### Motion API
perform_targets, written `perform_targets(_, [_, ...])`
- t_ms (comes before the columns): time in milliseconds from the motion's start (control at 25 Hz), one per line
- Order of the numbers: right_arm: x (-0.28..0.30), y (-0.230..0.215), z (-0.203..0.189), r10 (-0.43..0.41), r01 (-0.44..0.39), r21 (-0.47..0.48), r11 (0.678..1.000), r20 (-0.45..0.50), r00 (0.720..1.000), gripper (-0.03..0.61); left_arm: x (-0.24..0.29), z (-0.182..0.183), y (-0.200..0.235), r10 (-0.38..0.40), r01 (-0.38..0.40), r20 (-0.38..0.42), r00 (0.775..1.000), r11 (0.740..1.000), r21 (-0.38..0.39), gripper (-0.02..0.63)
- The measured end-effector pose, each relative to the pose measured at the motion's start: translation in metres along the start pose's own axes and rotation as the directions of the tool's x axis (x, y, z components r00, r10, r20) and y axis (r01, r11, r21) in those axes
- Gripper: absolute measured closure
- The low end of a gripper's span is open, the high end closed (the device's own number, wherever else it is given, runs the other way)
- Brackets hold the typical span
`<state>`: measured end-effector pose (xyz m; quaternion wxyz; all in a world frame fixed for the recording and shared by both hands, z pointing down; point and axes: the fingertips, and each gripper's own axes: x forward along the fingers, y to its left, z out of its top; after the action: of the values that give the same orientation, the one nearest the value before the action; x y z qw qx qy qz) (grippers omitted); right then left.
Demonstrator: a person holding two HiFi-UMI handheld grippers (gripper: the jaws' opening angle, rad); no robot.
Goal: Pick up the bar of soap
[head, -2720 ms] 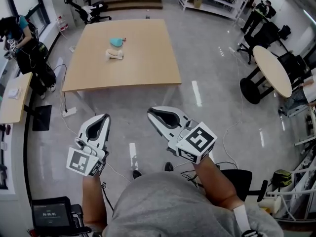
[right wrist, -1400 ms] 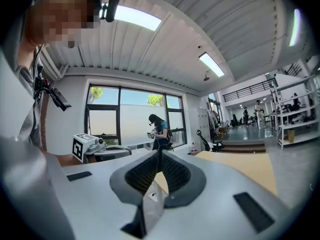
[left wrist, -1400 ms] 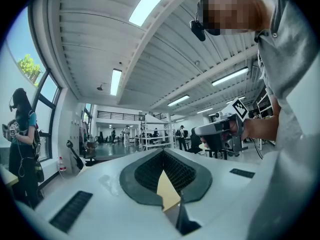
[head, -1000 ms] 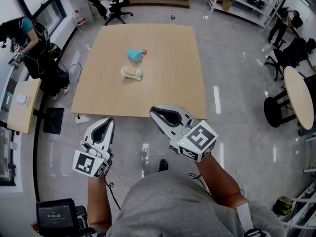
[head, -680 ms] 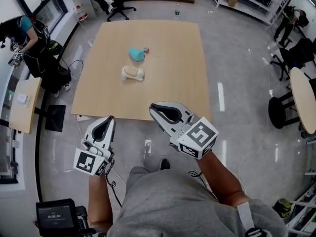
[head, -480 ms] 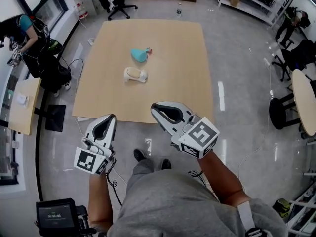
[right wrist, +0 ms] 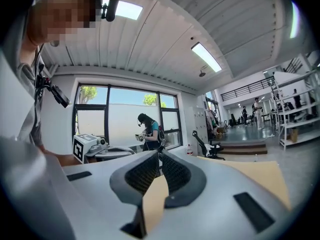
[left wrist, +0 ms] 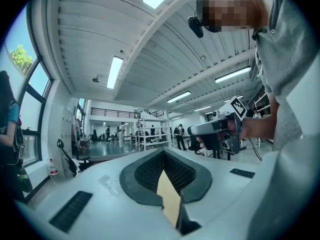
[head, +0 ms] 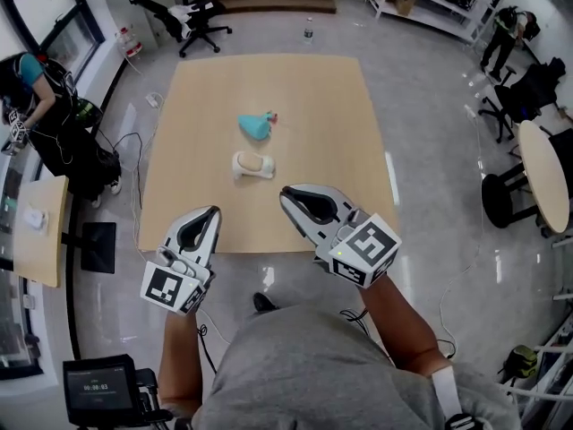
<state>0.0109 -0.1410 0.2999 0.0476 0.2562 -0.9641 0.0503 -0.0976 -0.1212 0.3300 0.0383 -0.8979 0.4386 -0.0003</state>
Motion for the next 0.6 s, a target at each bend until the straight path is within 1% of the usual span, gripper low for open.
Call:
perform_targets(200, [0.025, -0.015, 0.011, -0.049, 0.05, -0.027, 0.998, 0.018, 0.999, 0.569, 0.013, 0.0, 0.029, -0.053, 0.053, 0.015, 0.998, 0.999, 0.009, 0.608])
perform_targets(280, [0.033, -0.022, 0.014, -0.061, 0.062, -0.03, 0.998, 0.021, 0.998, 0.569, 0.018, -0.002, 0.038, -0.063, 0.063, 0.015, 0.998, 0.998, 0.012, 0.608])
perform_targets(400, [0.04, -0.031, 0.015, -0.056, 0.057, -0.037, 0.998, 0.022, 0.998, 0.569, 0.027, -0.004, 0.047, -0.063, 0.063, 0.016, 0.998, 0.998, 0.006, 0.609])
perform_targets(600, [0.066, -0.066, 0.005, -0.035, 0.036, -0.026, 0.999, 0.027, 0.999, 0.569, 0.062, -0.019, 0.072, -0.051, 0.05, 0.008, 0.999, 0.998, 0.032, 0.608])
